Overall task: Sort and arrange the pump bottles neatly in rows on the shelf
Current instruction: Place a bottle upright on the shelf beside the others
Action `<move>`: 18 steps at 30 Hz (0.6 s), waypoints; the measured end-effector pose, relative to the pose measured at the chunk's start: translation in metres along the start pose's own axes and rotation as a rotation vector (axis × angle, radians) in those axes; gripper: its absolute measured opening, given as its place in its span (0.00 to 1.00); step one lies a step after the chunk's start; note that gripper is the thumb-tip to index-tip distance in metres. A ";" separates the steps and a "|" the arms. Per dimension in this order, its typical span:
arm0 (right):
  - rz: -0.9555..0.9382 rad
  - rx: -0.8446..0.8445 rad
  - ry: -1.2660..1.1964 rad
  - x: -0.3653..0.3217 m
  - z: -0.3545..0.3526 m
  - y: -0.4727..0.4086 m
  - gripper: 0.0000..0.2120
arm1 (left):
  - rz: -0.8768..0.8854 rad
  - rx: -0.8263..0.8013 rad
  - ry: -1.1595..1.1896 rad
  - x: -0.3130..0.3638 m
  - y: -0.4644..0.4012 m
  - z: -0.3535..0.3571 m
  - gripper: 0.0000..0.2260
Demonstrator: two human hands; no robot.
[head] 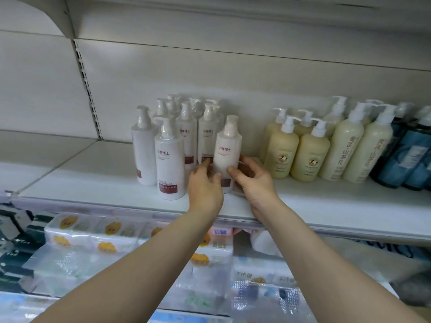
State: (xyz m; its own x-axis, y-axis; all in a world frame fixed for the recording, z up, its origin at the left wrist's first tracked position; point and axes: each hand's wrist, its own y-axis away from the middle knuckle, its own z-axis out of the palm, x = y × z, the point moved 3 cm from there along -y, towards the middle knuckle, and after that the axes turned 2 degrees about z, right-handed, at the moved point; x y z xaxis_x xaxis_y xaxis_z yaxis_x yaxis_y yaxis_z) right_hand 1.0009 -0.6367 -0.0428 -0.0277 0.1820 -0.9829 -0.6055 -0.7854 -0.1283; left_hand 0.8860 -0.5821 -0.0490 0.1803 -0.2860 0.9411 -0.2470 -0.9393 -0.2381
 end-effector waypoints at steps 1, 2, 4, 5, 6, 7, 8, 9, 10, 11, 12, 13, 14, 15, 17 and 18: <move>-0.005 0.017 0.012 -0.001 -0.006 0.001 0.17 | -0.005 -0.025 0.011 0.002 -0.001 0.001 0.19; -0.006 0.034 0.022 -0.001 -0.011 0.001 0.17 | -0.012 -0.051 0.020 0.003 -0.002 0.002 0.20; -0.001 0.076 0.042 -0.003 -0.020 0.002 0.15 | -0.023 -0.090 0.032 0.005 -0.002 0.006 0.20; 0.001 0.103 0.057 -0.003 -0.024 0.002 0.14 | -0.037 -0.104 0.046 0.006 -0.002 0.008 0.19; 0.003 0.136 0.073 -0.002 -0.027 0.001 0.13 | -0.053 -0.111 0.064 0.007 -0.003 0.010 0.19; 0.006 0.173 0.086 -0.002 -0.030 0.000 0.12 | -0.067 -0.116 0.081 0.008 -0.004 0.013 0.19; 0.005 0.207 0.094 0.000 -0.032 -0.001 0.10 | -0.080 -0.121 0.090 0.009 -0.005 0.015 0.18; 0.003 0.237 0.102 0.001 -0.033 -0.003 0.09 | -0.088 -0.125 0.094 0.009 -0.007 0.018 0.17; -0.002 0.260 0.110 0.002 -0.034 -0.004 0.09 | -0.092 -0.129 0.098 0.009 -0.010 0.020 0.16; -0.004 0.276 0.121 0.002 -0.033 -0.006 0.09 | -0.093 -0.134 0.107 0.009 -0.013 0.023 0.16; -0.004 0.284 0.129 0.003 -0.032 -0.008 0.09 | -0.099 -0.142 0.124 0.008 -0.017 0.026 0.17; -0.003 0.288 0.134 0.003 -0.032 -0.010 0.09 | -0.106 -0.149 0.148 0.008 -0.020 0.029 0.17; -0.003 0.291 0.137 0.004 -0.031 -0.013 0.09 | -0.114 -0.152 0.167 0.008 -0.025 0.032 0.17; -0.003 0.291 0.144 0.004 -0.031 -0.015 0.10 | -0.118 -0.150 0.174 0.008 -0.028 0.034 0.17; -0.004 0.308 0.183 0.006 -0.030 -0.024 0.11 | -0.119 -0.148 0.156 0.008 -0.039 0.041 0.15; 0.001 0.316 0.207 0.006 -0.029 -0.028 0.12 | -0.120 -0.145 0.144 0.008 -0.044 0.044 0.15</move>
State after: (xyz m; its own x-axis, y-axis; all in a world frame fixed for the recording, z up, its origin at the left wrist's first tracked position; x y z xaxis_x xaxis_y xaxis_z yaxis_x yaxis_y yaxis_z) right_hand 1.0410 -0.6308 -0.0492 0.1129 0.0325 -0.9931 -0.8221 -0.5583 -0.1118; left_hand 0.9402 -0.5518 -0.0418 0.0812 -0.1340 0.9876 -0.3680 -0.9249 -0.0953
